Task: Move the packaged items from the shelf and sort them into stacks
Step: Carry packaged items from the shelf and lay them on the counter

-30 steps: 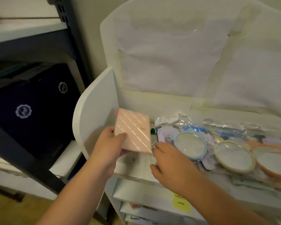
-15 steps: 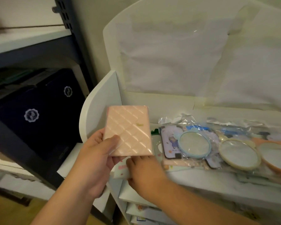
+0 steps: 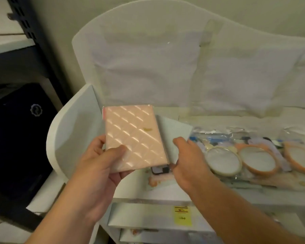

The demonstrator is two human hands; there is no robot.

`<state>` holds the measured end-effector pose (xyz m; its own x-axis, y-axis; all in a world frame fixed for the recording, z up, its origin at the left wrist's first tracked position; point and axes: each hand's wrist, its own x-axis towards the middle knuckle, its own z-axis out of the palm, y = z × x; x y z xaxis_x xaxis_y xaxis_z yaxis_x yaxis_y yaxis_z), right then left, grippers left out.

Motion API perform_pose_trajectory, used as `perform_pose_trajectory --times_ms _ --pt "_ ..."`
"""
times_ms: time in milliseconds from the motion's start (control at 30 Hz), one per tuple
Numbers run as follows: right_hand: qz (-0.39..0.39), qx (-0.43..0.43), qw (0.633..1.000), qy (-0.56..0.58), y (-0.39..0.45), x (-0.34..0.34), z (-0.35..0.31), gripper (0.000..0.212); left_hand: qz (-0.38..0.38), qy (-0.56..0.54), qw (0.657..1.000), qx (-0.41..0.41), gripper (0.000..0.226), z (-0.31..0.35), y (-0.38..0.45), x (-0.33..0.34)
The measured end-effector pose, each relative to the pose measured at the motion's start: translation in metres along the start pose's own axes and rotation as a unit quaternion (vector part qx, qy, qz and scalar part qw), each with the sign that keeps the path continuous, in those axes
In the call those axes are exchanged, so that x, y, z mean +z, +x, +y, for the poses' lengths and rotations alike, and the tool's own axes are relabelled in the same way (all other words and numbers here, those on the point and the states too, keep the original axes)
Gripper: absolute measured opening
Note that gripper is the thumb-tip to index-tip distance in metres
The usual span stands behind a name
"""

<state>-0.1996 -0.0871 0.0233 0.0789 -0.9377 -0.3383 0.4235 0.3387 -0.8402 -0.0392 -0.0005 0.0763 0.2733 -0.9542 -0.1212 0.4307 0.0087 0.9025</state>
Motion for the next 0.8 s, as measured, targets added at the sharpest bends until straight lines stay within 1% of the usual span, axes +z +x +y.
perform_pose_trajectory --times_ms 67,133,167,233,333,433,633,700,767,800 --pt "0.001 -0.017 0.997 0.080 -0.010 -0.023 -0.026 0.019 -0.001 0.011 1.000 0.004 0.028 -0.006 -0.002 0.020" --pt "0.002 -0.016 0.992 0.123 -0.021 -0.053 -0.047 0.027 -0.007 0.017 1.000 -0.003 0.029 -0.015 -0.008 0.045" --pt "0.009 -0.019 0.990 0.138 -0.026 -0.070 -0.056 0.033 -0.012 0.020 1.000 -0.009 0.029 -0.020 -0.012 0.058" --pt "0.035 -0.055 0.985 0.158 -0.039 -0.106 -0.075 0.043 -0.027 0.028 0.999 -0.020 0.032 -0.033 -0.021 0.084" --pt "0.038 -0.116 0.980 0.160 -0.076 -0.162 -0.104 0.048 -0.046 0.032 0.998 -0.027 0.030 -0.055 -0.037 0.129" --pt "0.045 -0.138 0.977 0.157 -0.122 -0.228 -0.125 0.046 -0.066 0.027 0.996 -0.047 0.030 -0.079 -0.065 0.186" --pt "0.087 -0.147 0.960 0.221 -0.212 -0.348 -0.162 0.042 -0.093 0.010 0.991 -0.096 0.028 -0.133 -0.125 0.292" --pt "0.109 -0.163 0.947 0.255 -0.236 -0.381 -0.178 0.040 -0.102 0.001 0.989 -0.107 0.029 -0.149 -0.145 0.321" --pt "0.130 -0.191 0.931 0.283 -0.257 -0.411 -0.194 0.034 -0.127 0.006 0.985 -0.113 0.037 -0.162 -0.164 0.349" --pt "0.134 -0.206 0.925 0.289 -0.267 -0.426 -0.201 0.034 -0.141 0.011 0.983 -0.115 0.037 -0.170 -0.173 0.363"
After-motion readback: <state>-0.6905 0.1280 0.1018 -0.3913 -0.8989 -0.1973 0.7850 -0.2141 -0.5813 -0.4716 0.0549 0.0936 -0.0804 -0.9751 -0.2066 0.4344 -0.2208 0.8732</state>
